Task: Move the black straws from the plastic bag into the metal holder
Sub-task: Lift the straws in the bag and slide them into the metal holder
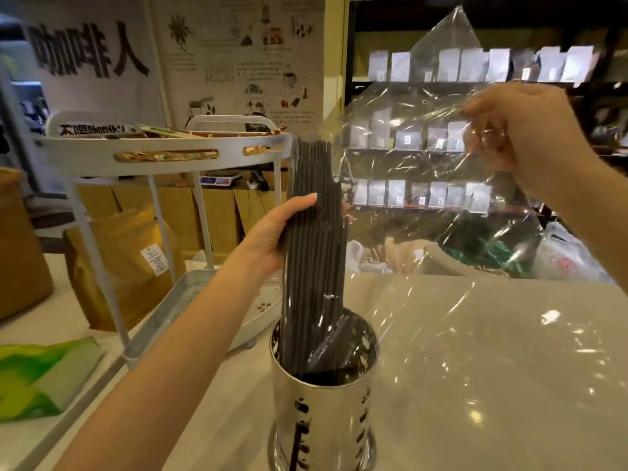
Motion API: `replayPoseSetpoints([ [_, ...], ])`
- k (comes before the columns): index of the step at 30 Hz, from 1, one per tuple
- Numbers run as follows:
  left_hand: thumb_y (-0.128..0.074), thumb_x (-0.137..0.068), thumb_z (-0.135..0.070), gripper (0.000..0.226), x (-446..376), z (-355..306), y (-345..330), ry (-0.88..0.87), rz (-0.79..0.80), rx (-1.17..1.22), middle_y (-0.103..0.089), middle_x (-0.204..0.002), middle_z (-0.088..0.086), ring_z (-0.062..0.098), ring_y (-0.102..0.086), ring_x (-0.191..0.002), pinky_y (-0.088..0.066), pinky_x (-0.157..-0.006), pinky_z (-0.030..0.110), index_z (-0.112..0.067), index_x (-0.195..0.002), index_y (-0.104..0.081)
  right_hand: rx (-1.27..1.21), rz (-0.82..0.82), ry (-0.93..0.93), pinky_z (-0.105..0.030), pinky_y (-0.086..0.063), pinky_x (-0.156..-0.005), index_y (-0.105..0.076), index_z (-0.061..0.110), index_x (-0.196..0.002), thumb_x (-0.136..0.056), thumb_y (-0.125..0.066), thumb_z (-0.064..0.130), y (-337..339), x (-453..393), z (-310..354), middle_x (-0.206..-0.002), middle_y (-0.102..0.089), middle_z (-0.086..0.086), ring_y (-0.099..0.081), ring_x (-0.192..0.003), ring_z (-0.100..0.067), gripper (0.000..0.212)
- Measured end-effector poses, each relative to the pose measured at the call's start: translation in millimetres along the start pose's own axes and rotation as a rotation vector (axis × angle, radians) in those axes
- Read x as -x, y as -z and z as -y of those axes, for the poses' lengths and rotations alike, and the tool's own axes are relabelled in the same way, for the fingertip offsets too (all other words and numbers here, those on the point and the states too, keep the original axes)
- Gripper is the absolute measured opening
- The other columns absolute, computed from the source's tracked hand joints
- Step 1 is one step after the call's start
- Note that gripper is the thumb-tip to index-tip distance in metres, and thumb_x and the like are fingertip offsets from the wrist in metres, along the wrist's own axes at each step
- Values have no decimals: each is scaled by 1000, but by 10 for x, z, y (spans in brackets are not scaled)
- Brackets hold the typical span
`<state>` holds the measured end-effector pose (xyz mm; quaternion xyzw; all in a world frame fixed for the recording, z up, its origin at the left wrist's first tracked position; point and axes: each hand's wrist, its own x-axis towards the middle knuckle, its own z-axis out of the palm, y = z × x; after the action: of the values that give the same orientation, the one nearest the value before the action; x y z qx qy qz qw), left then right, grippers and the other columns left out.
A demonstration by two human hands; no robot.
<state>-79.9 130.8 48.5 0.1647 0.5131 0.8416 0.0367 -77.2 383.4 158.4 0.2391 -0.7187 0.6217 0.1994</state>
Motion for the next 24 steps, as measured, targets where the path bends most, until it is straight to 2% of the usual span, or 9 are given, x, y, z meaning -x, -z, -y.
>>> replayPoseSetpoints([
  [2,-54,-74,-18,21,13,-6,-25,-6,5,5,-73,-73,5,16,-70,-67,-57,-60,27,-7,-79,-70,-13,4,8,-16,-23,-32,-63,20,-47,-82,-52,7,-1,-13,3,-38,-53,7,-34,-47,-17,39],
  [5,-53,-76,-15,15,9,18,-53,22,-50,-42,-73,-66,3,15,-70,-61,-56,-54,25,-5,-84,-63,-16,11,5,-14,-22,-33,-59,18,-49,-81,-52,7,-4,-22,-19,-39,-52,3,-34,-39,-14,35],
  [7,-56,-79,-14,17,-4,32,-51,51,-112,-72,-73,-71,4,15,-70,-64,-59,-62,26,-4,-91,-63,5,0,-20,-12,-24,-33,-58,17,-51,-81,-53,9,-10,-28,-56,-41,-51,2,-36,-34,-11,31],
  [9,-66,-70,-17,41,-27,56,-34,85,-168,-84,-71,-87,8,18,-68,-78,-56,-80,30,0,-107,-62,21,-35,-43,-17,-27,-36,-62,17,-51,-79,-55,11,-11,-47,-111,-40,-50,2,-40,-39,-13,30],
  [10,-69,-65,-18,48,-29,63,-34,108,-193,-86,-70,-91,9,19,-68,-81,-54,-84,31,0,-109,-61,29,-49,-54,-19,-28,-38,-64,18,-52,-79,-56,12,-9,-53,-134,-39,-51,3,-42,-43,-14,29],
  [14,-65,-69,-15,20,-50,69,-26,114,-193,-95,-73,-73,4,15,-70,-68,-54,-77,28,-5,-86,-67,33,-51,-73,-21,-27,-38,-61,17,-63,-80,-54,11,13,-49,-173,-39,-55,3,-39,-44,-16,19],
  [18,-64,-72,-15,18,-40,57,-60,107,-180,-120,-72,-72,3,14,-69,-66,-55,-74,27,-6,-87,-65,-20,-72,-77,-15,-23,-33,-64,16,-50,-79,-54,9,15,-64,-146,-39,-53,3,-40,-35,-11,31],
  [21,-57,-80,-12,8,-14,44,-128,78,-169,-114,-71,-62,1,12,-68,-58,-56,-65,24,-7,-78,-63,7,-82,-54,-19,-30,-35,-67,24,-44,-81,-54,11,-2,-40,-124,-38,-55,9,-42,-37,-7,42],
  [24,-54,-84,-10,9,3,15,-184,39,-147,-123,-70,-57,0,11,-67,-54,-57,-58,21,-7,-79,-60,-31,-115,-26,-20,-31,-36,-65,22,-46,-80,-54,9,2,-45,-86,-37,-54,10,-45,-36,-5,38],
])
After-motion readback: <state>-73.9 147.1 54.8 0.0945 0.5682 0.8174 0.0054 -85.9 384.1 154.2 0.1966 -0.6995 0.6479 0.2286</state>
